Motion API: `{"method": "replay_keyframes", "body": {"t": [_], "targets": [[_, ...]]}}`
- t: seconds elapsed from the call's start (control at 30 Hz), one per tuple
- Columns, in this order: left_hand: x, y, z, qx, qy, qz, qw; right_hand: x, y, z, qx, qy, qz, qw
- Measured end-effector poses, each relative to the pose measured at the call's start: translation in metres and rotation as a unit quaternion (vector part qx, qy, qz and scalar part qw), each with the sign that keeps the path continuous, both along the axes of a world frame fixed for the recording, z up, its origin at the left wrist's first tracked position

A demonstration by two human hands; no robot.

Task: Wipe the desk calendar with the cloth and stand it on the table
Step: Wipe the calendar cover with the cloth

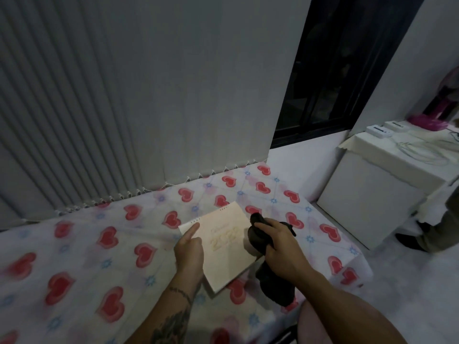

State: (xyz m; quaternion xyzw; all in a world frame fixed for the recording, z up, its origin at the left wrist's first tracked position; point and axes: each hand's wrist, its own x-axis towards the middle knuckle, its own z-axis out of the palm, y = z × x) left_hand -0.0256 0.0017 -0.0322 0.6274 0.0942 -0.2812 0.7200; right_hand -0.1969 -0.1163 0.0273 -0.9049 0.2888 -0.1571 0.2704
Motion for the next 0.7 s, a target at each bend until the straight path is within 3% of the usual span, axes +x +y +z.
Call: {"method": "replay_keyframes", "body": {"t": [0.2,0.33,0.43,0.57,0.7], "targets": [[0.002,0.018,-0.033,0.014,0.007,0.026,1.0,0.003,0.002,-0.023,0.086,-0.027,-0.077,0.993],[0.014,0.024,-0.043,0.025,-0.025,0.005,0.999,0.004,-0.013,-0.024,0.007,-0.001,-0.106,0.994],[0.024,0.025,-0.047,0.093,-0.088,-0.052,0.99,0.007,-0.024,-0.022,-0.103,0.065,-0.098,0.988],[0.036,0.028,-0.047,0.233,-0.182,-0.134,0.946,0.011,-0.029,-0.035,-0.204,0.196,-0.096,0.954],[0.044,0.031,-0.049,0.317,-0.209,-0.158,0.912,0.004,-0.031,-0.064,-0.148,0.328,-0.031,0.933]]}}
